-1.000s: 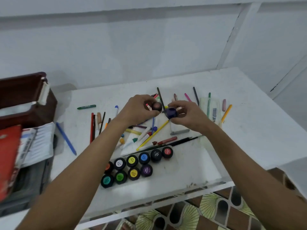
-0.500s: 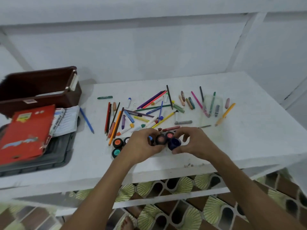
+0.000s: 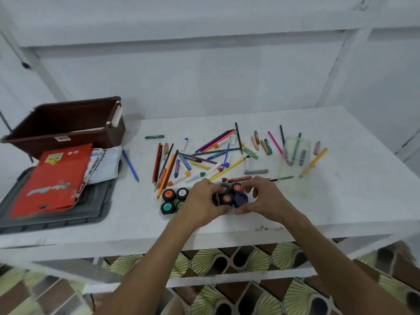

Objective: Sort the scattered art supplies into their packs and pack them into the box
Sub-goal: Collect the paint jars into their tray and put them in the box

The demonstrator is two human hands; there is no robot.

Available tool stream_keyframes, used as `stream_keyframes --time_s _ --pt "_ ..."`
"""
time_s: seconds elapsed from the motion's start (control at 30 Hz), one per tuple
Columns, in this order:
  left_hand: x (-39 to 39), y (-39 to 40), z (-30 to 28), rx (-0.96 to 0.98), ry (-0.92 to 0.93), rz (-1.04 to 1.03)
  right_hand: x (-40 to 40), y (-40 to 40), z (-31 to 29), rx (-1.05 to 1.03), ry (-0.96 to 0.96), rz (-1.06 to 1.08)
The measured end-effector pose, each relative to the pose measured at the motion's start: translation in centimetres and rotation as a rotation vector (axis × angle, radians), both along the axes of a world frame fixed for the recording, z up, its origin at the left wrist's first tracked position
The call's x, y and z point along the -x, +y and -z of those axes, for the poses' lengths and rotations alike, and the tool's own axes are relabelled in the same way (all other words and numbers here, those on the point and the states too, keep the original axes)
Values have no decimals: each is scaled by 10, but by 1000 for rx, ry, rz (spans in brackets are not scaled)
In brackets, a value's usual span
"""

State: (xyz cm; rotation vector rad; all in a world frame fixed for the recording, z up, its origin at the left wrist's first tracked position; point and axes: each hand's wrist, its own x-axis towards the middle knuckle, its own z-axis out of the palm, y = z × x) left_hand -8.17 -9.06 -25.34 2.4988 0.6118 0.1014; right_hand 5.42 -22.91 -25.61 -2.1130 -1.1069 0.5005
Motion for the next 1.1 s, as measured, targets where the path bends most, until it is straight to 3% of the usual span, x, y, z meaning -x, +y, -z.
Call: stream_keyframes --time_s 0.53,0.77,0.87,0.97,1.1 --pt "19 18 1 -48 -7 -65 2 19 5 -15 -41 -33" --pt "29 34 6 -52 16 -89 -6 3 17 -114 7 66" --pt "21 35 2 -63 35 -16 -24 -15 22 -154 -101 213" --pt "14 46 0 -143 233 83 -53 -33 25 -8 -215 539" --pt "12 54 9 -108 282 100 -77 -49 23 222 -67 801"
